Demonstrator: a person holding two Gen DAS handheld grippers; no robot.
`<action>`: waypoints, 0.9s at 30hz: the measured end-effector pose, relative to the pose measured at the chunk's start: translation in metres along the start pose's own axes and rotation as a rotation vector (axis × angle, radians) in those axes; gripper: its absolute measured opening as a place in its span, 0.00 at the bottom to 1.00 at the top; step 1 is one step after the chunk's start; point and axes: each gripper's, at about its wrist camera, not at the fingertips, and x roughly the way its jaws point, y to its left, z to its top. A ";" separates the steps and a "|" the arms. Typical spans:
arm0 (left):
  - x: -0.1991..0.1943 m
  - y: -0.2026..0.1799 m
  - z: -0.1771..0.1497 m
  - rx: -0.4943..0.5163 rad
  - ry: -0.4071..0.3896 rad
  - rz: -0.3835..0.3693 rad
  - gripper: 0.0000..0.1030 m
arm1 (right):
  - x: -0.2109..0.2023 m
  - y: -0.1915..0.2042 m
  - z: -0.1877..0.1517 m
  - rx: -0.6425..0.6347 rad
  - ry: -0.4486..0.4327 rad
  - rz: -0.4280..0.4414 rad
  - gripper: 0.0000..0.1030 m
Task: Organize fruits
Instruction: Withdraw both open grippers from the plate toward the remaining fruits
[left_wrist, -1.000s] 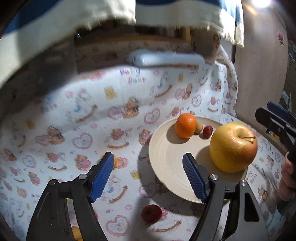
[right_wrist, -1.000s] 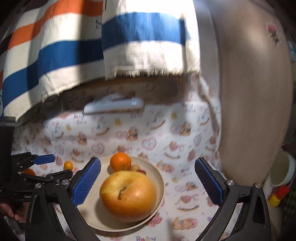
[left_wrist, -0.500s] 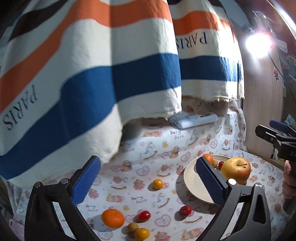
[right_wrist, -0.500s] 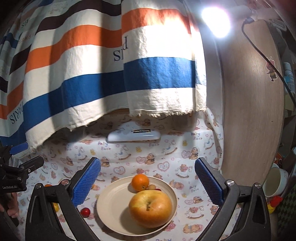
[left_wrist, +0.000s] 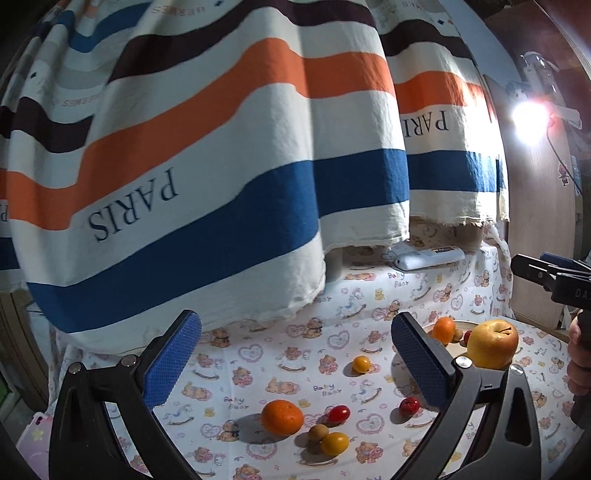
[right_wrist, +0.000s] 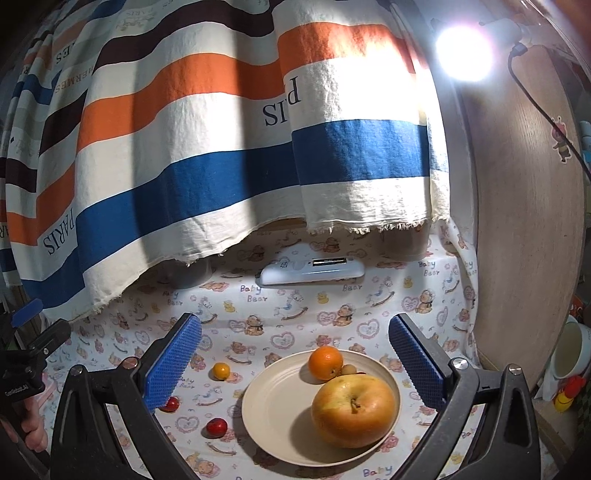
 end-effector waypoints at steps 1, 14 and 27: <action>-0.003 0.001 -0.002 0.000 -0.011 0.009 1.00 | 0.002 0.001 -0.001 0.003 0.002 -0.001 0.99; 0.014 0.013 -0.021 -0.062 0.071 -0.041 1.00 | 0.017 0.010 -0.025 -0.022 0.046 -0.001 0.99; 0.055 0.001 -0.057 -0.071 0.306 -0.144 0.89 | 0.032 0.015 -0.047 -0.077 0.129 0.016 0.99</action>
